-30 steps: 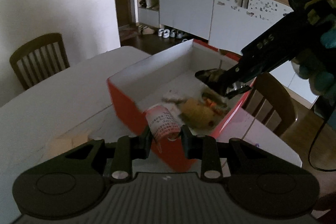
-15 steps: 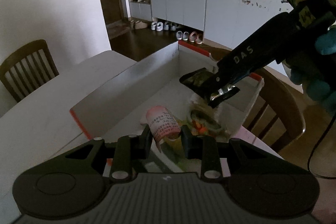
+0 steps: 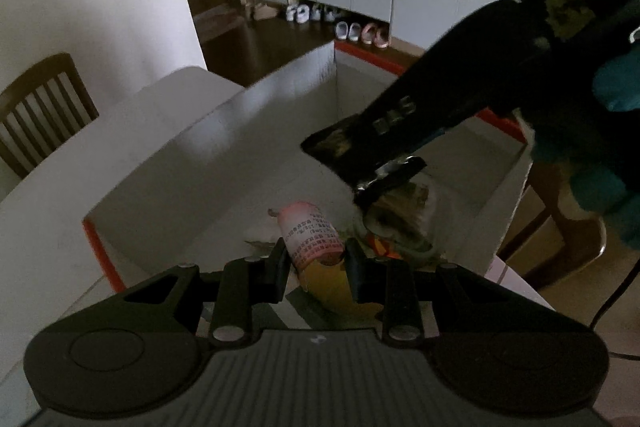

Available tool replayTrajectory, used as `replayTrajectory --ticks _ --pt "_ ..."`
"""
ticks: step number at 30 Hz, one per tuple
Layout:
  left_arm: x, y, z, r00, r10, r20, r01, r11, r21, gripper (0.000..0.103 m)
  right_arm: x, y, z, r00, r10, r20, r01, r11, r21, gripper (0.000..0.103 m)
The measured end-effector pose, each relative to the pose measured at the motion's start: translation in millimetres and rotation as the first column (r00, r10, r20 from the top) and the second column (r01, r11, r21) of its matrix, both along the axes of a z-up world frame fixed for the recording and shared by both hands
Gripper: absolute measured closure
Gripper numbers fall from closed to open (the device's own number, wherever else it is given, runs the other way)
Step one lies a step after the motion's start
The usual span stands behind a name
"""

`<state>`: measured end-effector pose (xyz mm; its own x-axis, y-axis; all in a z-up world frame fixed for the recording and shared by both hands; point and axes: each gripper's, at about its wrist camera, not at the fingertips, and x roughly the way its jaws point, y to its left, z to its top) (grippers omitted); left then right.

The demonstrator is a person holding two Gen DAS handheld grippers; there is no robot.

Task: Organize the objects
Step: 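Lower both tools into the box and open them to drop the items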

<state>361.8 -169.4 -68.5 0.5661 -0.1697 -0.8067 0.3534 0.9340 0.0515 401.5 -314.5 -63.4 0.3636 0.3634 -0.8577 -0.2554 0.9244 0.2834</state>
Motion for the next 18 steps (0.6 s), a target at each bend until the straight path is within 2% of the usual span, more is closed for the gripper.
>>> replayTrajectory --ticks 9,18 --pt "11.4 -0.1 -10.2 0.998 0.011 -0.06 -0.011 1.0 0.006 0.075 7.5 17.6 -22.2 0.999 0.036 -0.026 -0.037 0.998 -0.059 0.065" --pt "17.2 4.8 -16.4 0.992 0.021 -0.126 -0.023 1.0 -0.019 0.075 6.2 23.6 -28.6 0.997 0.063 -0.033 -0.065 0.995 -0.079 0.065"
